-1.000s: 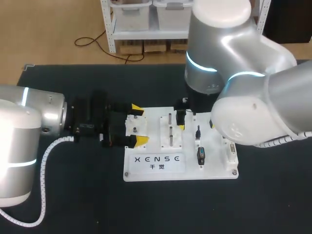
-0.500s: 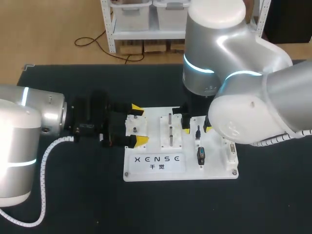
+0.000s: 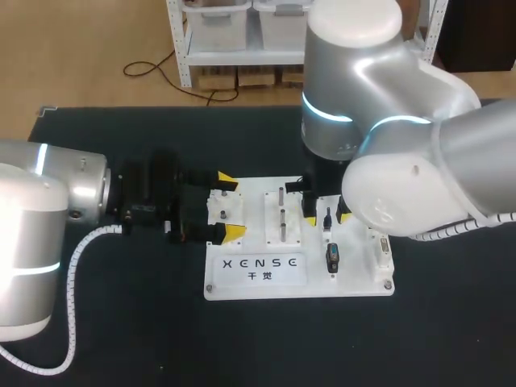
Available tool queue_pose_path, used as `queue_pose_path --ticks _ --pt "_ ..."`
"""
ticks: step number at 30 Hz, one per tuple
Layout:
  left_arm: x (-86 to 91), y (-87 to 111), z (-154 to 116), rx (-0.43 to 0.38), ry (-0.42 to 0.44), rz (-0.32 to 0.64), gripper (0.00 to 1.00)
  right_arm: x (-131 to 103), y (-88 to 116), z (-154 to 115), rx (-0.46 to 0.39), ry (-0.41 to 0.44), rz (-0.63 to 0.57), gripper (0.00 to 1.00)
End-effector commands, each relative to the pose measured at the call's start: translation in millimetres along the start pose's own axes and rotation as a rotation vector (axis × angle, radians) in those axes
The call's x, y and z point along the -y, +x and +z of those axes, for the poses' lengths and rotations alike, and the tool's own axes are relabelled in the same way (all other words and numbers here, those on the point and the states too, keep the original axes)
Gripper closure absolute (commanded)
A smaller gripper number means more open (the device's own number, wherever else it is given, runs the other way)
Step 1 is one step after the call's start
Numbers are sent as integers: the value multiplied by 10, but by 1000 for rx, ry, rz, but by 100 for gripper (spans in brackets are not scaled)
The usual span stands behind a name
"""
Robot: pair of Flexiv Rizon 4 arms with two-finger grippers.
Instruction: Insert the Ethernet cable into its matching sockets.
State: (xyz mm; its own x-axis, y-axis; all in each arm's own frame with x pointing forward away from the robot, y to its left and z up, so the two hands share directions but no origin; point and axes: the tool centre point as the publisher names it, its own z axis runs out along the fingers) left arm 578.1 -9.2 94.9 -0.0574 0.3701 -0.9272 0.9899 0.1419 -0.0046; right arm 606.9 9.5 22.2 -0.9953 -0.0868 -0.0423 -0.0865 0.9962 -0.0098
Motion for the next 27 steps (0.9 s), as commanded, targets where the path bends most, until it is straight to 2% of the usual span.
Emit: queue_pose_path --ticks 1,6,12,14,27 --pt "7 18 10 8 -7 3 0 -1 -8 13 -6 3 0 59" --pt "7 18 10 8 -7 3 0 0 2 37 -13 6 1 65" --pt "7 18 10 8 -7 3 0 -7 9 48 -18 5 0 78" --pt "7 18 10 8 -7 3 0 -8 10 48 -18 5 0 100" --pt "7 18 10 8 -7 3 0 55 -15 -58 -4 7 11 100"
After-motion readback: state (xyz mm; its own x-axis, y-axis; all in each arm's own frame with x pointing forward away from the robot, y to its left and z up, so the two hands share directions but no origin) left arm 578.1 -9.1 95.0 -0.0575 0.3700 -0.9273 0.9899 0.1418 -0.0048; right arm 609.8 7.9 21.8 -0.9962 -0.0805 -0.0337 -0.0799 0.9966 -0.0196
